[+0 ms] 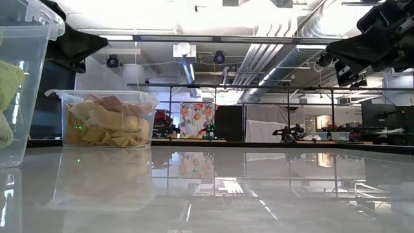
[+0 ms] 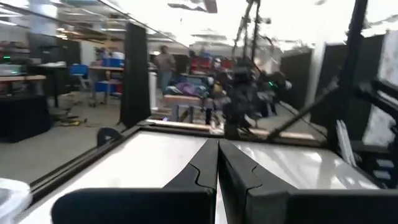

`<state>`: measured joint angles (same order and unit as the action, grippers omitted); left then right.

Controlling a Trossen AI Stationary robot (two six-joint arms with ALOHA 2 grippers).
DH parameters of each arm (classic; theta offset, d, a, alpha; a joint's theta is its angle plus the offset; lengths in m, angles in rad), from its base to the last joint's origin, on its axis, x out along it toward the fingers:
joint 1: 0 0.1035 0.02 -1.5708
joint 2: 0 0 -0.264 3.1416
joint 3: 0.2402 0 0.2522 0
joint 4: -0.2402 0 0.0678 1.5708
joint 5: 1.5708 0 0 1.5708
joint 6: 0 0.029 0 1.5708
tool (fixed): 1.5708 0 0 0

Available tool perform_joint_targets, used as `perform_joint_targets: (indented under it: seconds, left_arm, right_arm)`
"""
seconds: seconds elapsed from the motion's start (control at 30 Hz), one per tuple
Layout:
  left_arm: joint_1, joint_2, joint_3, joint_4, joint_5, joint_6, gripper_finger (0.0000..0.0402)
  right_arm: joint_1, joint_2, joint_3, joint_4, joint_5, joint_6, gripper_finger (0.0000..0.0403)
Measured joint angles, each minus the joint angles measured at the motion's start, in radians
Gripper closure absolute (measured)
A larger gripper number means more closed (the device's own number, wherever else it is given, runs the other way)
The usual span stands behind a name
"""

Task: Sort towels by color in basket
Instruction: Return to Home Position

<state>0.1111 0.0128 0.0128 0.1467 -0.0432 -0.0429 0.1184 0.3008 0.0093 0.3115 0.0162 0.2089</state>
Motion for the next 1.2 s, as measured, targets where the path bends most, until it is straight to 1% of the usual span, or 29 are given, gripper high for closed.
perform_joint_targets:
  seconds: [0.1,0.2,0.3,0.4,0.47,0.57,0.63,0.73,0.87,1.07,1.2]
  left_arm:
    - [-0.042,0.000,0.000,-0.027,-0.006,0.034,0.0401]
    - [-0.057,0.000,0.000,-0.071,-0.037,0.032,0.0401]
    - [-0.060,0.001,0.000,-0.133,-0.030,0.004,0.0401]
    - [-0.060,0.008,0.000,-0.134,-0.014,-0.005,0.0401]
    - [-0.060,0.012,0.000,-0.134,-0.014,-0.024,0.0401]
    - [-0.060,0.022,0.000,-0.134,-0.019,-0.050,0.0401]
    - [-0.060,0.028,0.000,-0.133,-0.019,-0.021,0.0401]
    - [-0.060,0.043,0.000,-0.134,-0.018,0.043,0.0401]
    - [-0.060,0.061,0.000,-0.134,-0.018,0.104,0.0401]
    - [-0.060,0.067,0.000,-0.134,-0.017,0.099,0.0401]
    - [-0.060,0.067,0.000,-0.134,-0.017,0.099,0.0401]
  right_arm:
    - [0.000,0.000,0.000,0.000,0.000,-0.013,0.0385]
    - [0.000,0.000,0.000,0.000,-0.001,-0.056,0.0385]
    - [0.000,0.000,0.000,-0.021,-0.017,-0.071,0.0387]
    - [0.000,0.000,0.000,-0.067,-0.026,-0.076,0.0393]
    - [0.000,0.000,0.000,-0.092,-0.006,-0.080,0.0399]
    - [0.000,0.000,0.000,-0.119,0.072,-0.086,0.0401]
    - [-0.001,0.000,0.000,-0.126,0.089,-0.092,0.0401]
    - [0.000,0.000,0.000,-0.144,0.088,-0.116,0.0402]
    - [-0.001,-0.007,0.000,-0.170,0.034,-0.159,0.0402]
    - [-0.001,-0.035,0.000,-0.231,0.047,-0.189,0.0402]
    - [-0.002,-0.092,0.000,-0.289,0.053,-0.172,0.0402]
